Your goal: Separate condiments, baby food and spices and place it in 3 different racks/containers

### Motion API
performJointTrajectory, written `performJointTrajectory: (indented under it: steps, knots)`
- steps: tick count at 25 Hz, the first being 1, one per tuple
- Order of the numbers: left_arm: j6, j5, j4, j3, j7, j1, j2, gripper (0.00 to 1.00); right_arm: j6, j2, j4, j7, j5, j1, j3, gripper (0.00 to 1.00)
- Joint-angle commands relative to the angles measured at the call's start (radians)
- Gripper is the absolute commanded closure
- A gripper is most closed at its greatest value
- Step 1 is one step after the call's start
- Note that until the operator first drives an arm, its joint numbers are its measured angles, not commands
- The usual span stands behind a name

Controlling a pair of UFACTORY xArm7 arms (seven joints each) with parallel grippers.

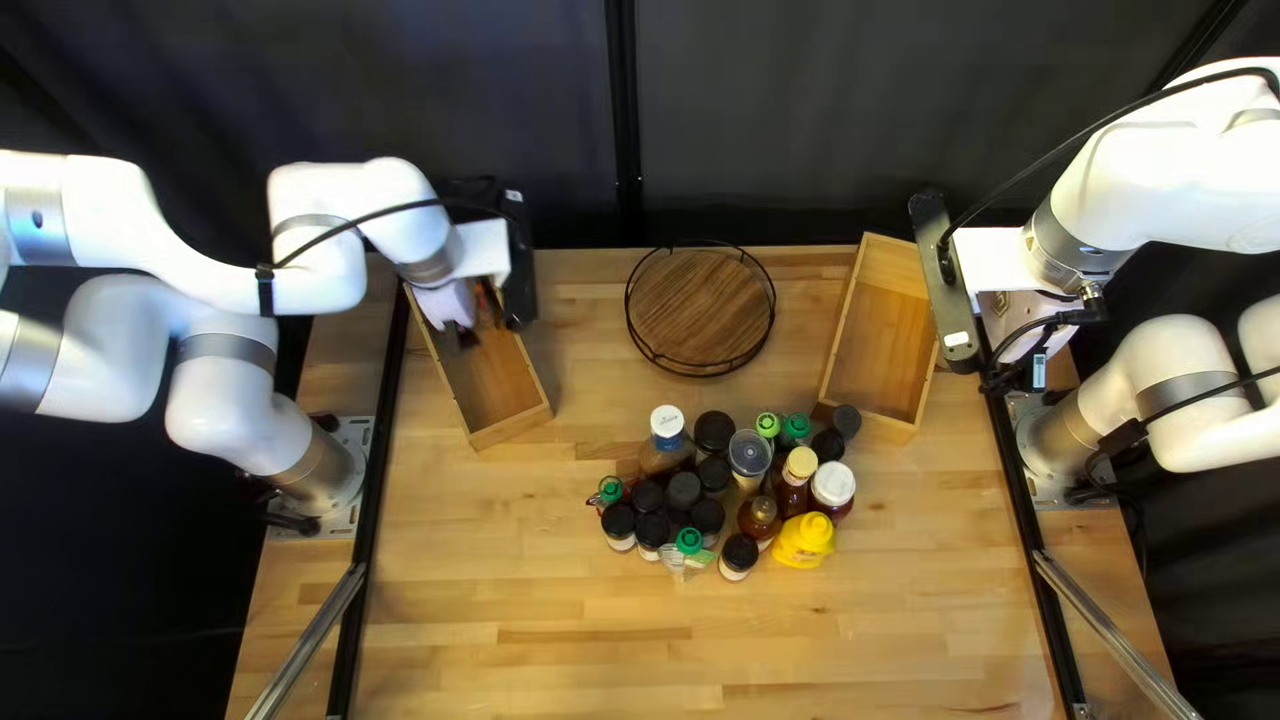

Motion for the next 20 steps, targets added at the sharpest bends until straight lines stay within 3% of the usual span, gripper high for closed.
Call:
performJointTrajectory:
  steps: [1, 13, 20]
  knots:
    - [-0.080, -0.106, 0.100, -0.055, -0.074, -0.093, 0.141, 0.00, 0.000, 0.000, 0.000, 0.000, 0.000, 0.000, 0.000, 0.00]
    - [-0.164, -0.101, 0.267, -0.180, -0.412, -0.150, 0.384, 0.00, 0.000, 0.000, 0.000, 0.000, 0.000, 0.000, 0.000, 0.00]
    - [-0.173, -0.062, 0.271, -0.192, -0.493, -0.151, 0.433, 0.00, 0.000, 0.000, 0.000, 0.000, 0.000, 0.000, 0.000, 0.00]
